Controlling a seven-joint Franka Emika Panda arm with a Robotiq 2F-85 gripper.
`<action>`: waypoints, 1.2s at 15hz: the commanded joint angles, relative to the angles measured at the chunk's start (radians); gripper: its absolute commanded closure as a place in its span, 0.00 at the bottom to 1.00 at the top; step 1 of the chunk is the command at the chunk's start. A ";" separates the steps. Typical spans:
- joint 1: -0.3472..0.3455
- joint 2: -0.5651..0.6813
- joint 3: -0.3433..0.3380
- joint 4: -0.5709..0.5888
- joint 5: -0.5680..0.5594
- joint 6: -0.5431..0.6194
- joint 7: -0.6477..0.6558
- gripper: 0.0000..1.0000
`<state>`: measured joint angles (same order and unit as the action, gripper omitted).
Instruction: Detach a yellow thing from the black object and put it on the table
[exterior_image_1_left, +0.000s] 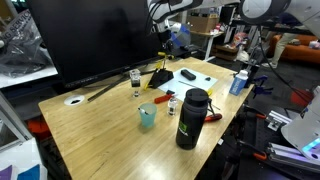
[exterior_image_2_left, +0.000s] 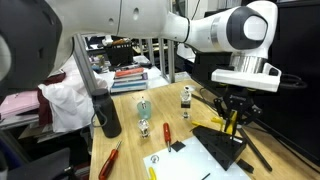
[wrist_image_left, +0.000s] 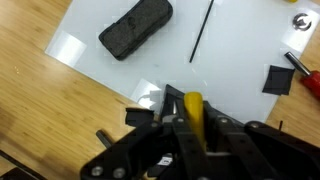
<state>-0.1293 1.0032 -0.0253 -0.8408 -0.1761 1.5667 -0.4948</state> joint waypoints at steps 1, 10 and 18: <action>-0.005 -0.018 0.008 0.010 0.018 0.008 0.017 0.95; 0.007 -0.080 0.018 -0.064 0.015 -0.006 0.049 0.95; 0.074 -0.286 0.031 -0.414 -0.039 -0.220 0.045 0.95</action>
<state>-0.0647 0.8393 0.0033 -1.0628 -0.1886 1.3683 -0.4512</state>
